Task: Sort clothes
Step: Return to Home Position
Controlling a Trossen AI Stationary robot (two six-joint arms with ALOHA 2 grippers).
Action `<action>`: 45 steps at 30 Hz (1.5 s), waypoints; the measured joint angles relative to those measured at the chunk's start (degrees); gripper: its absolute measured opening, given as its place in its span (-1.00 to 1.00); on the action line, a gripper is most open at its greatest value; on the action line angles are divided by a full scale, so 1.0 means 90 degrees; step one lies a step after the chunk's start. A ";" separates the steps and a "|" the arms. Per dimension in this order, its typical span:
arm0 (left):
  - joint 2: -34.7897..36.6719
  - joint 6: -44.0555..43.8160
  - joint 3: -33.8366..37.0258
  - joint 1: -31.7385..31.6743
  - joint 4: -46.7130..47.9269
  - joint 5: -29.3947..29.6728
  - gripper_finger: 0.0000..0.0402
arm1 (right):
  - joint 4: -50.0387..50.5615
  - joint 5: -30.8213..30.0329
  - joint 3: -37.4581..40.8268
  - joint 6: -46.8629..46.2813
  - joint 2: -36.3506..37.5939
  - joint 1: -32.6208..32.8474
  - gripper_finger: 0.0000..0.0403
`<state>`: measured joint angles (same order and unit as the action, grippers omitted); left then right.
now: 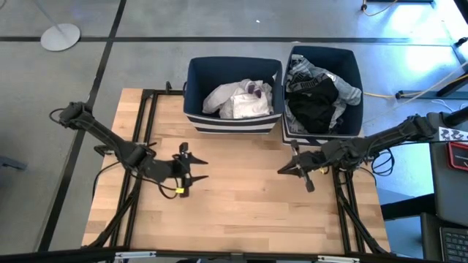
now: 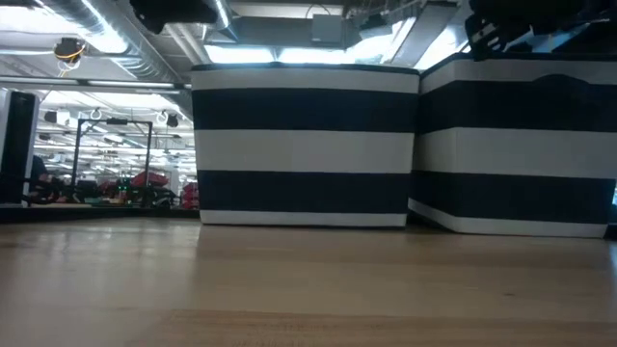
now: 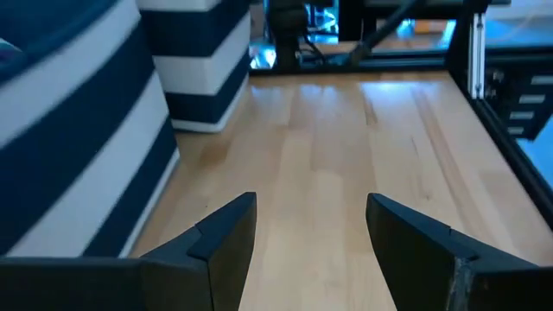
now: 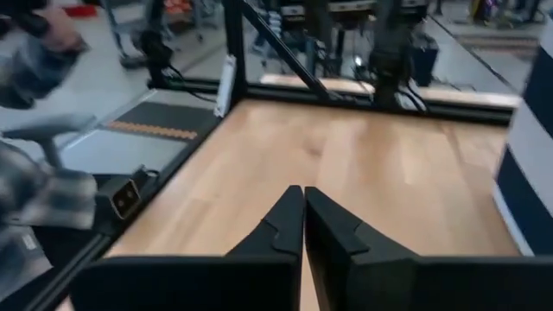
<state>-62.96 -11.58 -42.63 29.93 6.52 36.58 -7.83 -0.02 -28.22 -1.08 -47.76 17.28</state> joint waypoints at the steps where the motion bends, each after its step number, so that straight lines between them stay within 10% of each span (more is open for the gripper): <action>1: 0.0084 0.0073 0.0000 -0.0026 0.0002 0.0000 0.05 | -0.0177 0.0076 0.0070 0.0004 -0.0001 0.0002 -0.92; 15: 0.0873 0.0544 0.0000 -0.0393 0.0078 -0.0277 0.05 | -0.1746 0.0164 0.1234 -0.0127 0.0003 0.0002 -0.96; 34: 0.1020 0.0879 0.0019 -0.0638 0.0419 -0.0284 0.04 | -0.0595 0.0122 0.1406 -0.0076 0.1865 0.0002 -0.96; 45: 0.2052 0.0787 0.1773 -0.1261 -0.0984 -0.1248 -0.22 | -0.1387 0.0069 0.2448 -0.0243 0.2513 0.0002 -0.96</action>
<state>-44.49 -4.50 -26.68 18.58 -2.33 25.35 -20.31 0.60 -6.19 -3.26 -25.15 17.30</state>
